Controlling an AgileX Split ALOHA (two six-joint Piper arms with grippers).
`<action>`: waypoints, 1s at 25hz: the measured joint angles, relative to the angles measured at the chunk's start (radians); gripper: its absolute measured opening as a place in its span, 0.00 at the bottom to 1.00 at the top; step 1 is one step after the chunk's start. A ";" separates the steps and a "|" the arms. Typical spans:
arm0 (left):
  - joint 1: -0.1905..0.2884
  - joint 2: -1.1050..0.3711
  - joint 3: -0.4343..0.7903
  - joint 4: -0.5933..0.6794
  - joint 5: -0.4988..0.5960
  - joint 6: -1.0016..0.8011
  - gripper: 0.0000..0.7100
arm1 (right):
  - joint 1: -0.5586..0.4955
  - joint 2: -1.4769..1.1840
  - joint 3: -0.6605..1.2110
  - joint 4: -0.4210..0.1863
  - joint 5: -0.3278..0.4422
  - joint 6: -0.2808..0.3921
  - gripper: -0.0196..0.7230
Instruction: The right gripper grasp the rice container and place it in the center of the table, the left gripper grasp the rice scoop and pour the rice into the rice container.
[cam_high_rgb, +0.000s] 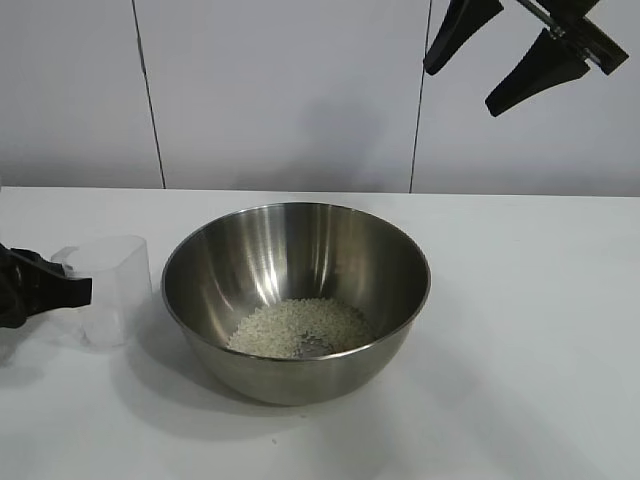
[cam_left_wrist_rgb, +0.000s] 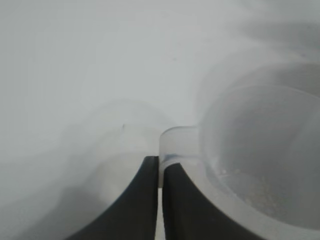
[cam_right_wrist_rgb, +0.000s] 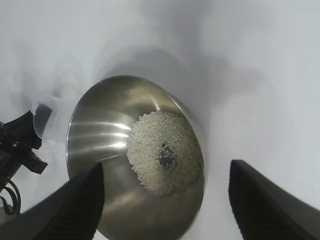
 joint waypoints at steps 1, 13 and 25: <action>0.000 0.000 0.000 0.000 0.003 0.000 0.02 | 0.000 0.000 0.000 0.000 0.000 0.000 0.68; 0.000 -0.038 0.086 -0.010 0.018 0.000 0.42 | 0.000 0.000 0.000 0.000 0.000 0.000 0.68; 0.000 -0.505 0.079 -0.118 0.242 -0.124 0.43 | 0.000 0.000 0.000 0.000 -0.001 0.000 0.68</action>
